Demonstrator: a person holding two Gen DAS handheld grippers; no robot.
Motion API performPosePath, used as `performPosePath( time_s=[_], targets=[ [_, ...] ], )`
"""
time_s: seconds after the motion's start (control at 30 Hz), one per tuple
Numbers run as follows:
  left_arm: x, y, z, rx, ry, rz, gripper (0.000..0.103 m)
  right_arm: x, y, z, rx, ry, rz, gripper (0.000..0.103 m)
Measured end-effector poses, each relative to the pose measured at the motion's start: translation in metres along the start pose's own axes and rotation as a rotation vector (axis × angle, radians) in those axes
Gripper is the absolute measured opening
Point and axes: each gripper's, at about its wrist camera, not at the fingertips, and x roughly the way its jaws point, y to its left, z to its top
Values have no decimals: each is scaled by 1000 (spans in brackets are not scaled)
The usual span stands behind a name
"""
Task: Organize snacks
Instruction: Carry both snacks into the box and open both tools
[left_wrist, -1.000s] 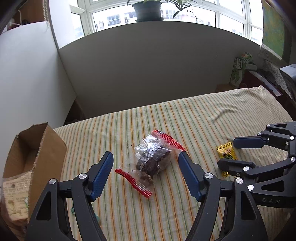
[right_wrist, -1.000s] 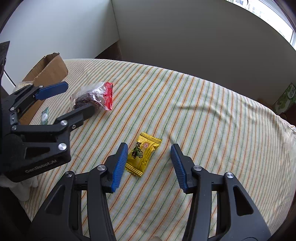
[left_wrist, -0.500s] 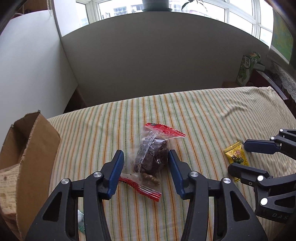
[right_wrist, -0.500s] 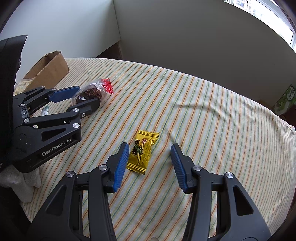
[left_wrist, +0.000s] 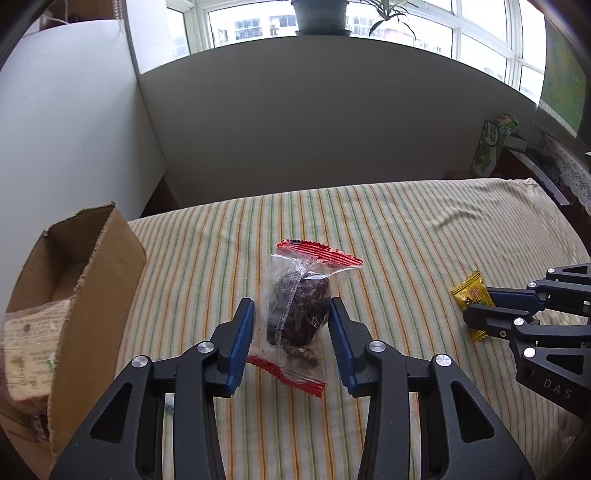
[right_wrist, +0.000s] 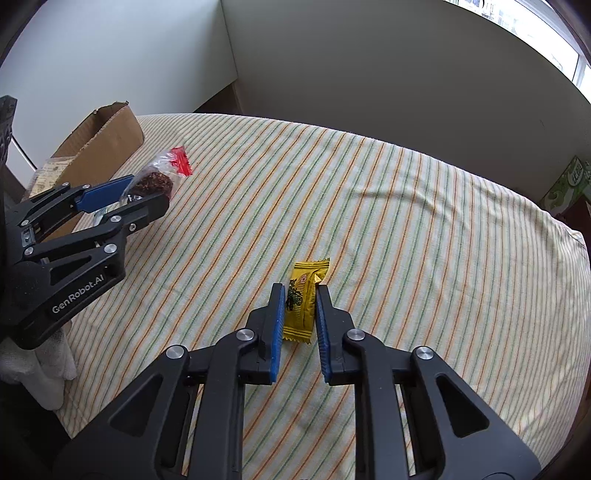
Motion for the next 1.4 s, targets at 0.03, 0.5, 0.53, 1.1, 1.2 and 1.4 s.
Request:
performPosePath(
  time_s=[0.03,0.5,0.53,1.1,1.2,1.4],
  targets=[
    [-5,2,-1,-8,-10,-8,39,-3,1,0,1,-3,-3,14],
    [-76,26,-12,-77,-159,-25,39,-54,30,7,1,-96,6,10],
    [-81,30,-13,-86,-171,-19,39,-59,35,10,-6,-107,9,10],
    [-110,121,-32,-223,-249,87,39,-76,148,76,-108,-202,124,10],
    [-112,138,-36,-252,-252,102,39,-68,170,90,-135,-200,148,10],
    [-106,168,-44,-293,-232,136,39,-50,208,118,-172,-196,181,10]
  ],
)
